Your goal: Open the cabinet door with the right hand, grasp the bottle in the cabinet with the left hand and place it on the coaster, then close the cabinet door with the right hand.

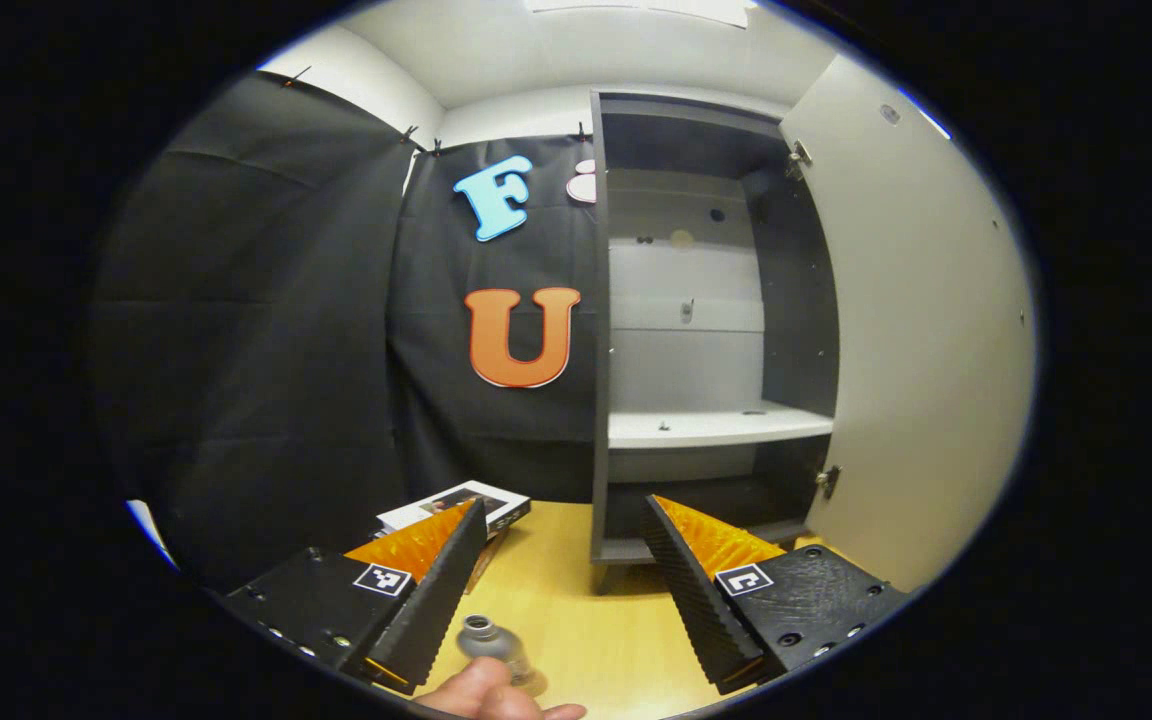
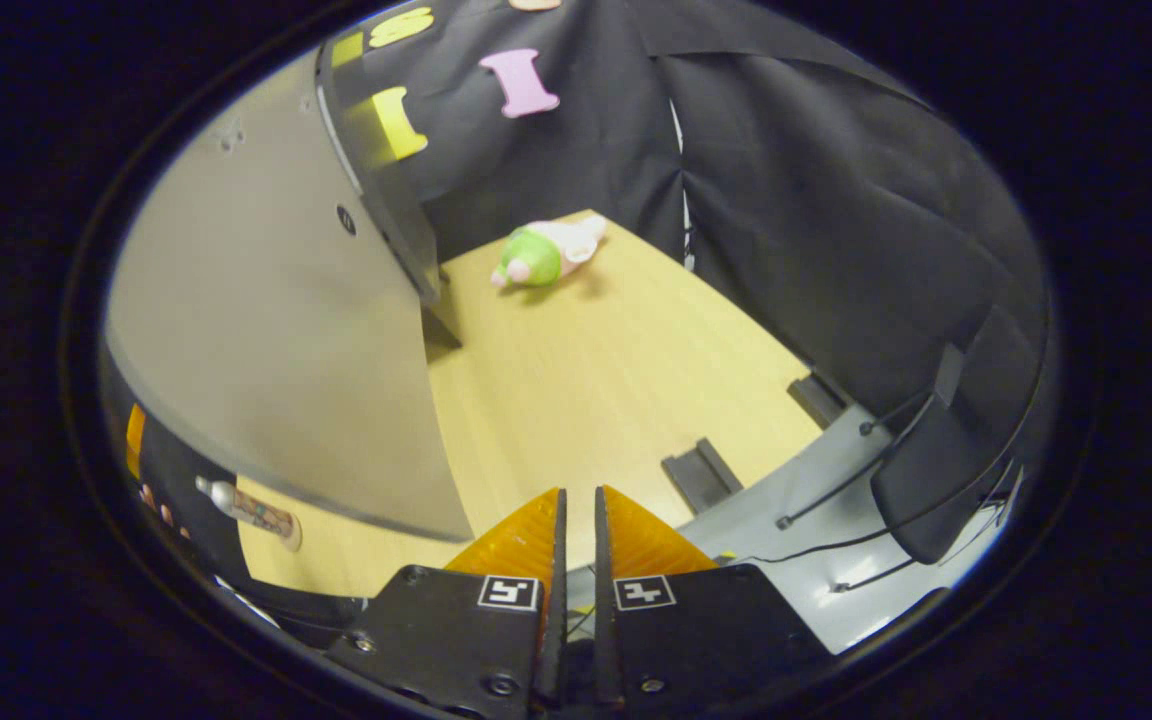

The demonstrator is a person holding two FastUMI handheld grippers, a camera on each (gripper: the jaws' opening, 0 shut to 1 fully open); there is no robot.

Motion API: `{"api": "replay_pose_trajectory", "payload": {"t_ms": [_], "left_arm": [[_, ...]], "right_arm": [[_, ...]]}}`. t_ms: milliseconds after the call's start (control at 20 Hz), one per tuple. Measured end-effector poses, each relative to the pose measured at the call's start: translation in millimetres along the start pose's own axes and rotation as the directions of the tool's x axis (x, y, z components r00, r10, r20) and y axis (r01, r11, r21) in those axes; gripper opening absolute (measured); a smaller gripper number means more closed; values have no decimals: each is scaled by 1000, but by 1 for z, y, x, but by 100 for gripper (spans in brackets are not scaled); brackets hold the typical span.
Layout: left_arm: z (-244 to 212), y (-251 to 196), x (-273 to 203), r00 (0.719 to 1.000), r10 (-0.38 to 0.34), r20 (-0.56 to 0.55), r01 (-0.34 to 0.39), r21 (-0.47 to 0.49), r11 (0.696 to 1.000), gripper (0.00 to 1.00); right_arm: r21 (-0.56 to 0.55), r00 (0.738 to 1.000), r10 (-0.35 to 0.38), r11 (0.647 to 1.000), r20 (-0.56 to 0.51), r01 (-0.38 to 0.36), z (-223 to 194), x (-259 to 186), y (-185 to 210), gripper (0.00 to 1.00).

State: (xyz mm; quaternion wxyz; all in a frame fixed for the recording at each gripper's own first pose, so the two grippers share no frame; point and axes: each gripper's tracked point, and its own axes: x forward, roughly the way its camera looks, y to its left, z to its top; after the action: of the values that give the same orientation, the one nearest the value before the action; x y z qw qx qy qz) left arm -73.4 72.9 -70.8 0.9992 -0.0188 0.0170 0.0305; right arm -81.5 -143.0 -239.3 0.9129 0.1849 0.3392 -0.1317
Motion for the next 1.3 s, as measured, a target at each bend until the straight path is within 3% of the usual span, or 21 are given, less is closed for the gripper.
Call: {"api": "replay_pose_trajectory", "payload": {"t_ms": [100,150,400,450,550,700,800,1000,1050,1100,1150,1250,1300], "left_arm": [[21,-16,4,1000,-19,1,19,2,1000,95],[31,-25,6,1000,-31,1,31,1,1000,95],[77,-63,11,995,-88,42,87,18,996,94],[77,-70,12,994,-98,39,96,38,995,95],[69,-85,13,993,-113,16,112,63,992,94],[67,-104,8,991,-134,-2,134,64,989,94],[70,-114,8,989,-148,7,147,64,987,94],[73,-118,10,990,-144,11,142,79,987,95],[76,-113,6,992,-126,23,124,81,989,94],[77,-111,6,992,-119,31,116,79,990,96],[75,-110,7,993,-118,28,116,75,990,96],[74,-103,7,994,-107,21,105,78,991,96],[72,-100,7,995,-101,15,100,81,992,96]], "right_arm": [[-50,994,18,999,109,-13,39,-6,3,19],[-80,985,25,997,171,-12,60,-13,5,29],[-183,908,60,983,415,19,150,-59,18,63],[-198,897,68,980,437,23,158,-68,22,72],[-237,859,119,971,498,4,185,-92,42,80],[-281,775,132,958,618,61,228,-139,57,82],[-287,740,141,955,657,73,246,-158,58,87],[-281,753,174,960,635,15,249,-159,66,86],[-300,753,215,954,622,-24,244,-159,76,86],[-318,760,209,948,615,-3,240,-158,82,86],[-322,740,204,946,641,18,243,-161,80,78],[-345,722,200,937,663,56,243,-157,81,81],[-346,731,202,937,652,50,239,-155,80,81]]}}
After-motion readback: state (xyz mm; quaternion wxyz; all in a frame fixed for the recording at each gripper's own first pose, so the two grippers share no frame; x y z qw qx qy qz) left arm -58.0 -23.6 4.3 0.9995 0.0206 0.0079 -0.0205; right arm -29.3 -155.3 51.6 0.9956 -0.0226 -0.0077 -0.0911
